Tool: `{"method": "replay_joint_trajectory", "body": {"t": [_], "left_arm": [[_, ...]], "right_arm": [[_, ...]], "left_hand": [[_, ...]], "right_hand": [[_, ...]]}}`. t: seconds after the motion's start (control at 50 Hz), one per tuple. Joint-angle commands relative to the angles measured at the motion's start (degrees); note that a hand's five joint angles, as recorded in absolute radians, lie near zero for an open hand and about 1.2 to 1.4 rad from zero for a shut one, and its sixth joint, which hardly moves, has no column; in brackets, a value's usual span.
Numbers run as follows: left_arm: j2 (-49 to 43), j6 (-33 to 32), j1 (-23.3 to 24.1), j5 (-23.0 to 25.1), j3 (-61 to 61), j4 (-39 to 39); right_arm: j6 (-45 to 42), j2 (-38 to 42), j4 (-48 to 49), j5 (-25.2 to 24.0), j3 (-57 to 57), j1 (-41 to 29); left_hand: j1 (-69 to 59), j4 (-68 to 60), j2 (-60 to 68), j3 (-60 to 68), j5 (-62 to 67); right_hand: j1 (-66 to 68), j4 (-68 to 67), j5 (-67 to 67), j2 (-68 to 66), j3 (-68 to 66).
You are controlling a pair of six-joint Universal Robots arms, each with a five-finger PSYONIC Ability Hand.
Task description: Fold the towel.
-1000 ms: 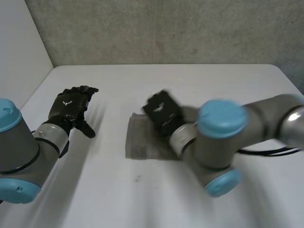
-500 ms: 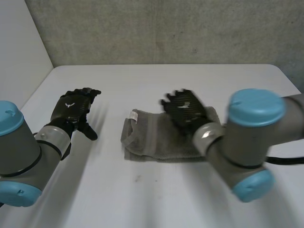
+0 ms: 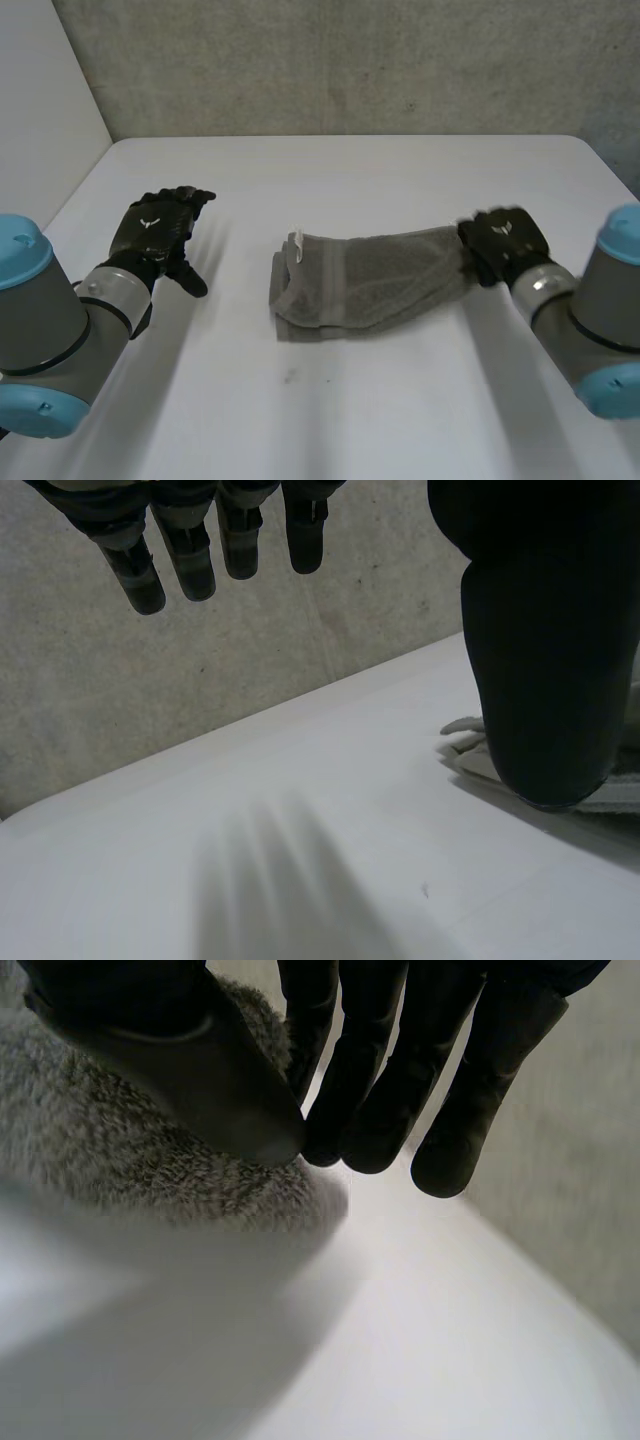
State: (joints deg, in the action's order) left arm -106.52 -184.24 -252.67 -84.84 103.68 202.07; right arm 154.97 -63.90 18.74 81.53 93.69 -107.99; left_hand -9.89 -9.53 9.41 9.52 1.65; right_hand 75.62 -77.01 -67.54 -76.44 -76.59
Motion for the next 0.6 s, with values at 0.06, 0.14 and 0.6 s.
{"method": "replay_joint_trajectory", "body": {"t": [0.06, 0.14, 0.6], "left_arm": [[0.1, 0.0, -0.1, -0.1, 0.0, 0.0], [0.2, 0.0, -0.2, -0.2, 0.0, -0.1], [0.6, 0.0, 1.0, 0.0, 0.0, -0.1]], "right_arm": [[0.2, 6.9, -4.1, -0.8, -17.2, -17.8], [0.2, 14.7, -11.8, -3.7, -27.1, -25.1], [8.7, 2.9, -19.1, 11.0, -17.3, -15.4]], "left_hand": [[-0.1, -0.5, 0.6, 0.5, -1.7], [-0.1, -0.5, 0.6, 0.5, -1.7], [-0.1, -0.5, 0.6, 0.5, -1.7]], "right_hand": [[4.4, -3.0, -2.5, -3.6, -3.4], [4.4, -3.0, -2.5, -3.6, -3.4], [-65.6, 67.0, 67.5, 66.4, 66.6]]}}
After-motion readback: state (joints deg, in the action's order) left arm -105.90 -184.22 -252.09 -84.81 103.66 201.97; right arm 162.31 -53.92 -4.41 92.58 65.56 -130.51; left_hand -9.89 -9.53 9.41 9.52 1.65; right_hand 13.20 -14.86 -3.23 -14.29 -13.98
